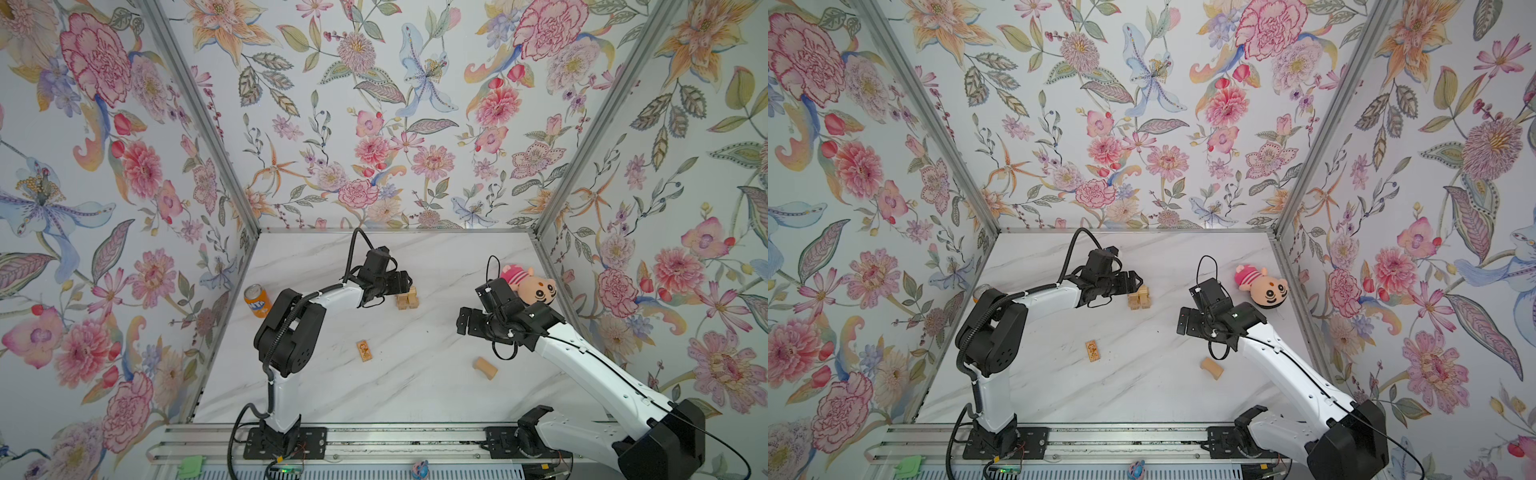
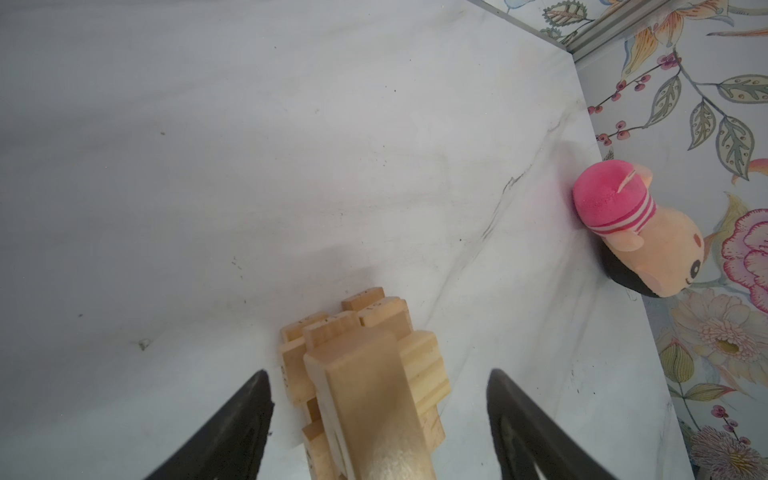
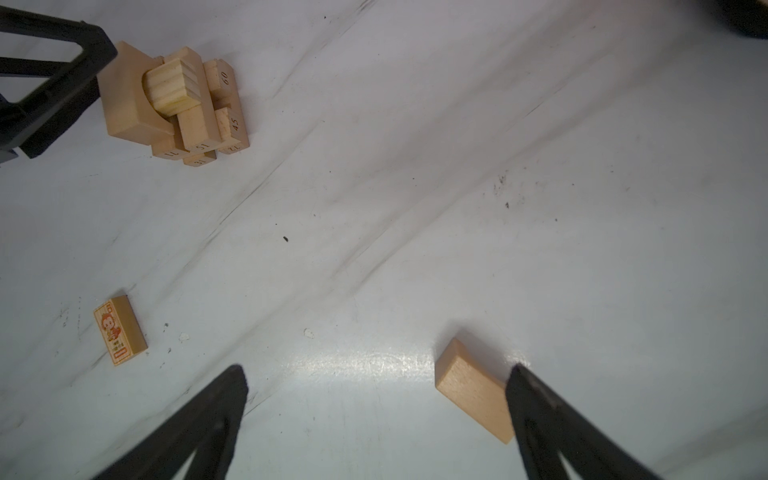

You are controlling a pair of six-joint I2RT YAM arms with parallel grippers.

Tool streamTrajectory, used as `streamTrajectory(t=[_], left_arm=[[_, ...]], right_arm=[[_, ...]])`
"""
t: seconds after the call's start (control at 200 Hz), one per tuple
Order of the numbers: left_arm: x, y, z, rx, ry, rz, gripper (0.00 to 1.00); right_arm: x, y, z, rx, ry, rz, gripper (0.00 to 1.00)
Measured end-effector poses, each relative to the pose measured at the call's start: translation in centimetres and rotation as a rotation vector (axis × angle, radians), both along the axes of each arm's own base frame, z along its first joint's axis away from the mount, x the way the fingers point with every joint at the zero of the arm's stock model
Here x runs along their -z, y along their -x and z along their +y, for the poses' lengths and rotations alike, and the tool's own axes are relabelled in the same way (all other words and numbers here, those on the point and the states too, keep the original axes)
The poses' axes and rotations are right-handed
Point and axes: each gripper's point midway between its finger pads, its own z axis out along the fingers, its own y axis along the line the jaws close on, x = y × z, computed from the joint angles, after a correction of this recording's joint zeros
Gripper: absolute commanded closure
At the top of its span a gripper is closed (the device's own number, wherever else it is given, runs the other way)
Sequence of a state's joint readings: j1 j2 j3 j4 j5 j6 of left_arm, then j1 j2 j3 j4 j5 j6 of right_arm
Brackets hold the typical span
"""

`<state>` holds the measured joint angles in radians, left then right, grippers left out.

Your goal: Build the wood block tower

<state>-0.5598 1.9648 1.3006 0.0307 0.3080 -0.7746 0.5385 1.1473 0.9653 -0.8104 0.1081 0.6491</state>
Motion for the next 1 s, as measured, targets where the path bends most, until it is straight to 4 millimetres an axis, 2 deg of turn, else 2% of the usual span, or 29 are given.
streamTrajectory(t=[0.33, 0.661, 1.001], left_arm=[[-1.0, -0.8, -1.0, 0.009, 0.017, -0.024, 0.18], [-0.1, -0.7, -1.2, 0.012, 0.006, -0.005, 0.18], [-0.7, -1.0, -1.4, 0.013, 0.012, -0.016, 0.17]], right_arm=[[-0.5, 0.0, -0.4, 0.005, -0.022, -0.014, 0.01], [-0.4, 0.1, -0.8, 0.011, -0.020, -0.013, 0.01], [0.0, 0.4, -1.1, 0.018, -0.020, -0.005, 0.01]])
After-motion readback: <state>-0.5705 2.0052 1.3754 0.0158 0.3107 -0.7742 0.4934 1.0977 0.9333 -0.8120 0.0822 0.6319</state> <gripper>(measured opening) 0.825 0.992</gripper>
